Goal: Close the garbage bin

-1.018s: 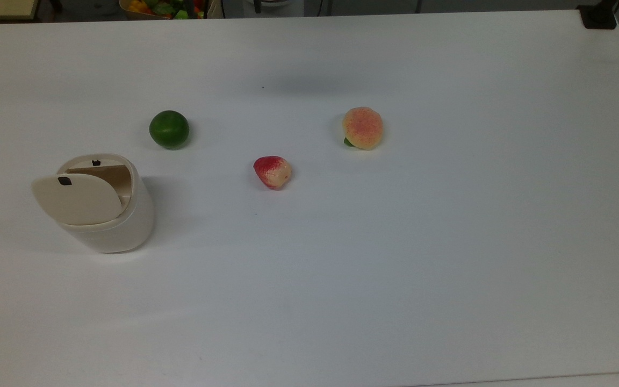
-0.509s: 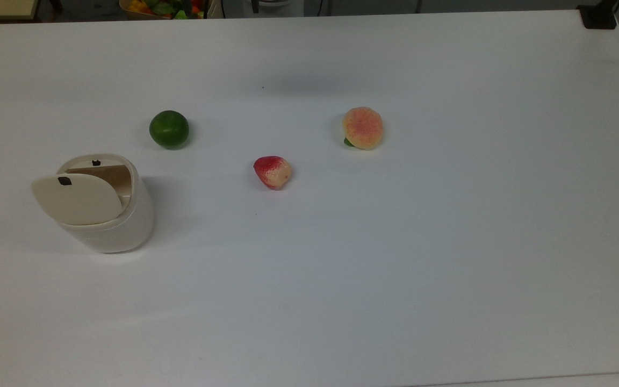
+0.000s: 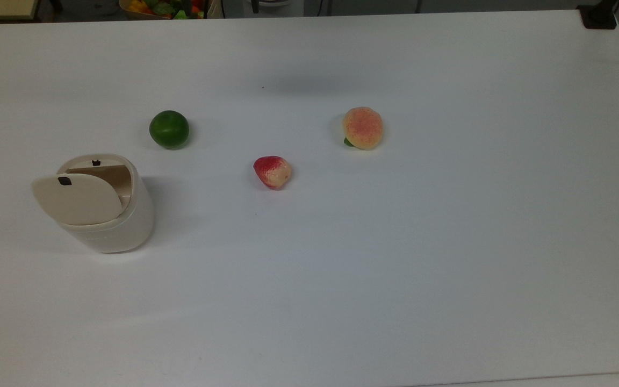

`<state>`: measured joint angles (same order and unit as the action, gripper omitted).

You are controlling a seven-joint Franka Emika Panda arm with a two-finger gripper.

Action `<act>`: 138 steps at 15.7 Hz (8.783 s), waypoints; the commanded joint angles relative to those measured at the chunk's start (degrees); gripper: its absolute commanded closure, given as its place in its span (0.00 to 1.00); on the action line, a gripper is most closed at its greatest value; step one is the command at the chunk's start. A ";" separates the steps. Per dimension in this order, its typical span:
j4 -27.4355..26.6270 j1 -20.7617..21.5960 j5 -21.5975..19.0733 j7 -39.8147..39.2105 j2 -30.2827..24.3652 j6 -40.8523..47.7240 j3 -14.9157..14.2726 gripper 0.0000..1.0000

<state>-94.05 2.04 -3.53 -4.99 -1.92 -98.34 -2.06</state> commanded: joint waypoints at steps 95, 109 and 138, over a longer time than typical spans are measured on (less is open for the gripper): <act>-0.34 -14.17 3.17 -14.34 22.57 -36.40 -1.81 1.00; -0.52 -14.25 3.79 -15.14 21.88 -36.31 -1.81 1.00; 1.59 -1.96 -4.21 10.18 -3.26 4.38 0.13 0.00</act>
<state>-90.69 -3.23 -7.46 4.73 -2.78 -95.15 -1.11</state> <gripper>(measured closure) 0.000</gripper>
